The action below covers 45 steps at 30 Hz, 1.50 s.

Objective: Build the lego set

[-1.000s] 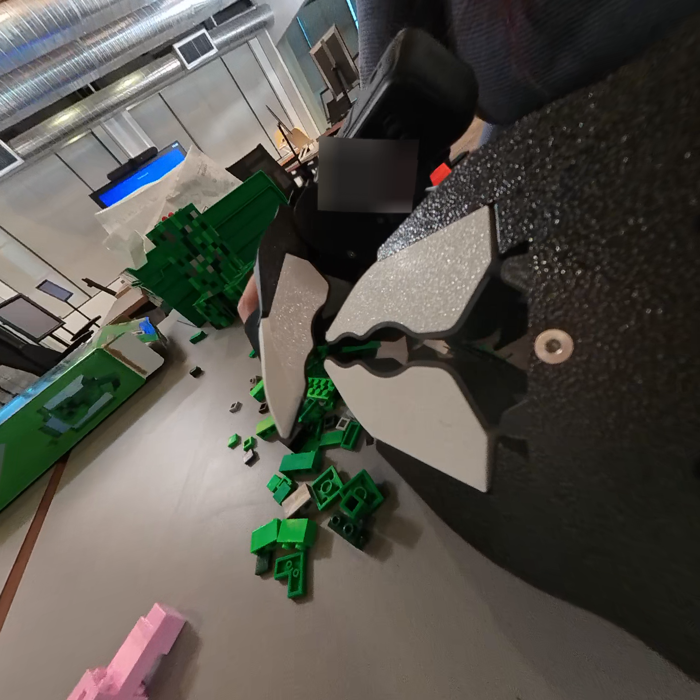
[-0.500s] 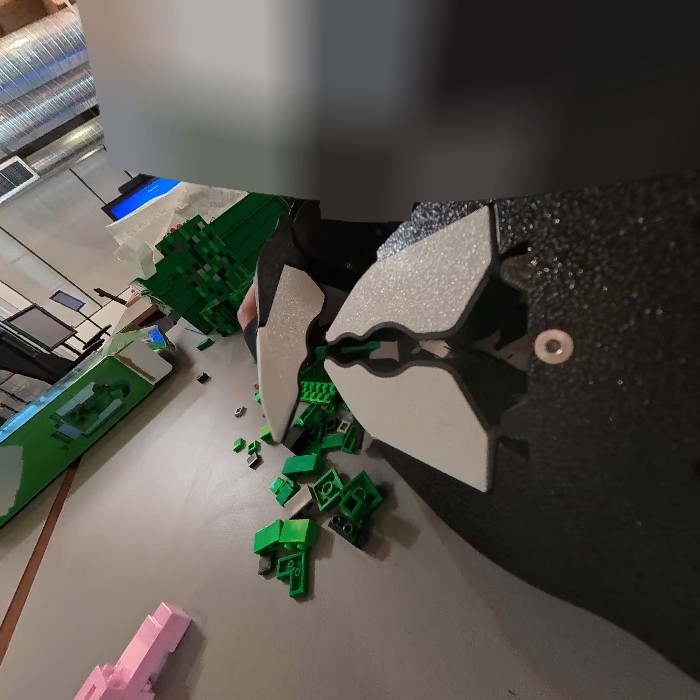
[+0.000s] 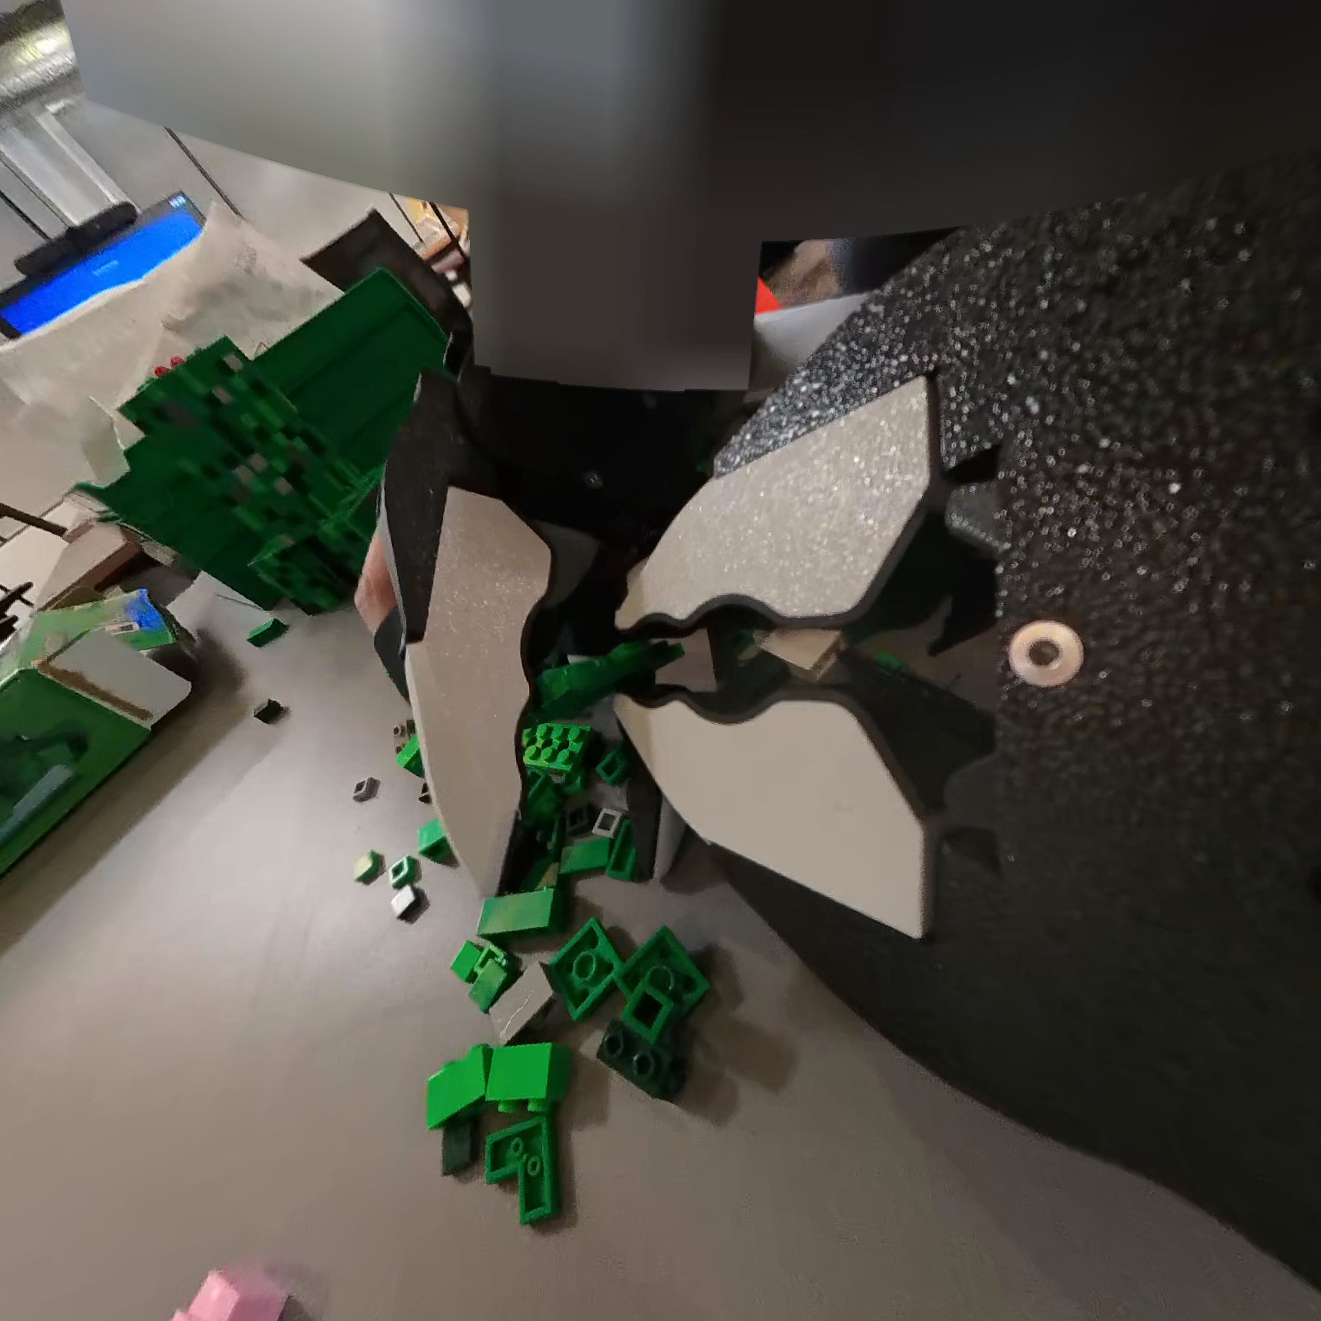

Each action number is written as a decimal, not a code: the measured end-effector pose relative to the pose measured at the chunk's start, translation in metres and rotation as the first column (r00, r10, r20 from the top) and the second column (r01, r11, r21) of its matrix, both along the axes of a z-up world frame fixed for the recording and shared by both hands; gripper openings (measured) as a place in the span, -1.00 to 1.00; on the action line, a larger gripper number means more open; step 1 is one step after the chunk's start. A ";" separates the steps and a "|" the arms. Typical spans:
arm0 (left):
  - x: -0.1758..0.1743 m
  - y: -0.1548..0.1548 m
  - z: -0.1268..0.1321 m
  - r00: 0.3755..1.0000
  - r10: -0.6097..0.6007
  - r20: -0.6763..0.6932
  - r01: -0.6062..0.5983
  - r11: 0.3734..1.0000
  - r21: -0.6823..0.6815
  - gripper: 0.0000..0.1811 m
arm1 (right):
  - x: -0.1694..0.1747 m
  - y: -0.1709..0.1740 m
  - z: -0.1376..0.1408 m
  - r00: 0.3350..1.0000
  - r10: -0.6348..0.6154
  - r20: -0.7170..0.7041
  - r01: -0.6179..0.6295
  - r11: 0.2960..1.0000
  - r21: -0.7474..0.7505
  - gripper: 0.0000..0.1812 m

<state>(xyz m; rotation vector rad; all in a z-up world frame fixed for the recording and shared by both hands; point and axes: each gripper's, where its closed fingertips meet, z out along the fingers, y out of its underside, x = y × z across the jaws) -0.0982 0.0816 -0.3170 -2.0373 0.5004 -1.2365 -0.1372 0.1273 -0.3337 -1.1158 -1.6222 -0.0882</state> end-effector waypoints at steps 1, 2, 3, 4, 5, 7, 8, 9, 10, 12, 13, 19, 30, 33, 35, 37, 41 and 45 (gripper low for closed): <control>0.000 0.000 0.000 1.000 -0.001 0.010 0.001 1.000 -0.009 -0.89 | 0.000 0.000 0.000 1.000 0.001 -0.001 -0.001 1.000 -0.002 -0.57; 0.000 0.000 0.000 1.000 0.003 0.001 -0.003 1.000 -0.003 -0.89 | 0.000 0.000 0.000 1.000 0.001 -0.004 -0.001 1.000 -0.006 -0.57; -0.001 0.001 -0.001 1.000 0.007 -0.015 -0.007 1.000 0.009 -0.90 | 0.000 0.000 0.000 1.000 0.004 -0.007 -0.004 1.000 -0.009 -0.57; -0.001 0.001 -0.001 1.000 0.013 -0.028 -0.013 1.000 0.014 -0.92 | -0.001 0.000 0.000 1.000 0.007 -0.012 -0.007 1.000 -0.007 -0.57; -0.001 0.002 -0.002 0.999 0.018 -0.031 -0.018 1.000 0.009 -0.93 | -0.001 0.000 0.001 1.000 0.010 -0.016 -0.010 1.000 0.001 -0.57; -0.003 0.004 -0.004 0.999 0.035 -0.032 -0.035 0.999 -0.013 -0.93 | -0.002 -0.001 0.002 1.000 0.017 -0.023 -0.017 1.000 0.026 -0.53; -0.003 0.004 -0.004 0.999 0.040 -0.033 -0.041 0.999 -0.016 -0.93 | -0.004 -0.003 0.003 0.999 0.022 -0.028 -0.021 0.999 0.029 -0.52; -0.003 0.004 -0.004 0.999 0.041 -0.032 -0.042 0.999 -0.019 -0.93 | -0.005 -0.004 0.004 0.999 0.022 -0.031 -0.021 0.999 0.030 -0.50; -0.003 0.004 -0.004 0.999 0.044 -0.030 -0.045 0.999 -0.024 -0.93 | -0.006 -0.004 0.004 0.999 0.017 -0.031 -0.016 0.999 0.034 -0.50; -0.003 0.005 -0.004 0.999 0.049 -0.018 -0.049 0.998 -0.033 -0.93 | -0.006 -0.002 0.004 1.000 0.004 -0.028 -0.003 0.999 0.035 -0.50; -0.003 0.005 -0.003 0.999 0.050 -0.015 -0.050 0.998 -0.032 -0.93 | -0.006 -0.001 0.004 1.000 -0.002 -0.028 0.003 1.000 0.030 -0.50; -0.004 0.005 -0.003 0.998 0.055 0.004 -0.055 0.997 -0.052 -0.94 | -0.005 0.003 0.002 0.999 -0.036 0.018 0.035 0.998 0.053 -0.54; -0.016 0.014 0.005 0.980 0.122 0.156 -0.098 0.983 -0.153 -0.93 | -0.011 0.015 0.018 0.993 -0.118 0.009 0.110 0.948 0.300 -0.51; -0.017 0.015 0.004 0.977 0.131 0.171 -0.100 0.979 -0.178 -0.93 | -0.012 0.016 0.018 0.992 -0.129 0.012 0.119 0.942 0.313 -0.51; -0.017 0.016 0.004 0.975 0.136 0.177 -0.103 0.977 -0.187 -0.93 | -0.012 0.017 0.017 0.991 -0.134 0.011 0.124 0.943 0.309 -0.51; -0.017 0.016 0.004 0.973 0.139 0.183 -0.104 0.976 -0.190 -0.93 | -0.012 0.017 0.018 0.990 -0.139 0.011 0.129 0.941 0.314 -0.51; -0.018 0.017 0.005 0.969 0.148 0.197 -0.108 0.974 -0.201 -0.93 | -0.011 0.019 0.019 0.986 -0.164 0.017 0.149 0.933 0.328 -0.51; -0.020 0.018 0.006 0.963 0.157 0.219 -0.110 0.971 -0.210 -0.92 | -0.012 0.020 0.022 0.982 -0.187 0.021 0.167 0.914 0.369 -0.51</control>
